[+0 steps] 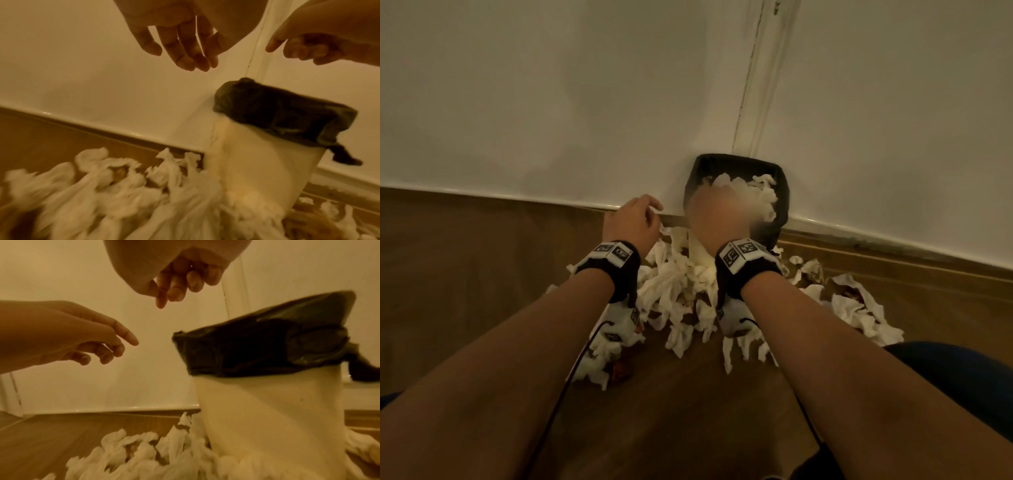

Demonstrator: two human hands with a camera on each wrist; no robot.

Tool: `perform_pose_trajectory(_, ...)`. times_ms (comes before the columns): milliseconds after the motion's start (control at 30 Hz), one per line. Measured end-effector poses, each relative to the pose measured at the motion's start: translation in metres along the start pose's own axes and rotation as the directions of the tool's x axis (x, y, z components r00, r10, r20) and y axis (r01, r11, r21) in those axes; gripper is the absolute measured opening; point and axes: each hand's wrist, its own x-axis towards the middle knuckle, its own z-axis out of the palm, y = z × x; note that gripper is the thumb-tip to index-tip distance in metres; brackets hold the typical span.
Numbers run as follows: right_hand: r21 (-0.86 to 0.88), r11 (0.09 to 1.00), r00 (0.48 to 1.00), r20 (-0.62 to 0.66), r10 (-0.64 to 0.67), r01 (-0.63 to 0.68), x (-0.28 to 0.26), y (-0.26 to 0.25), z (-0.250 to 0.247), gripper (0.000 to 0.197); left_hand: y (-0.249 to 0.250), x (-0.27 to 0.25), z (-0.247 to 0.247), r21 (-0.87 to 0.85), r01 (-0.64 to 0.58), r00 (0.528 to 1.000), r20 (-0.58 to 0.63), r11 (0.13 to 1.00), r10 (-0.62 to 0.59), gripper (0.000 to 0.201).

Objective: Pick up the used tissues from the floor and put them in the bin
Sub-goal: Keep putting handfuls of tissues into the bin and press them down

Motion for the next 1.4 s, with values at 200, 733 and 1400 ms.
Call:
perform_pose_trajectory(200,0.095,0.990,0.931,0.359,0.065,-0.105,-0.012,-0.024,0.040,0.021,-0.061,-0.038,-0.004,0.087,0.174,0.968,0.165,0.981,-0.187,0.021)
perform_pose_trajectory(733,0.141,0.979,0.445,0.893,-0.061,-0.149,-0.067,-0.076,0.165,0.043,-0.158,-0.149,0.018,0.357,0.512,0.821,0.065,0.781,-0.568,0.032)
perform_pose_trajectory(1400,0.024,0.991,0.378,0.923,-0.073,0.133,-0.084,-0.103,0.194,0.037,-0.179,-0.179,0.007,0.200,0.685,0.627,0.328,0.700,-0.707,0.048)
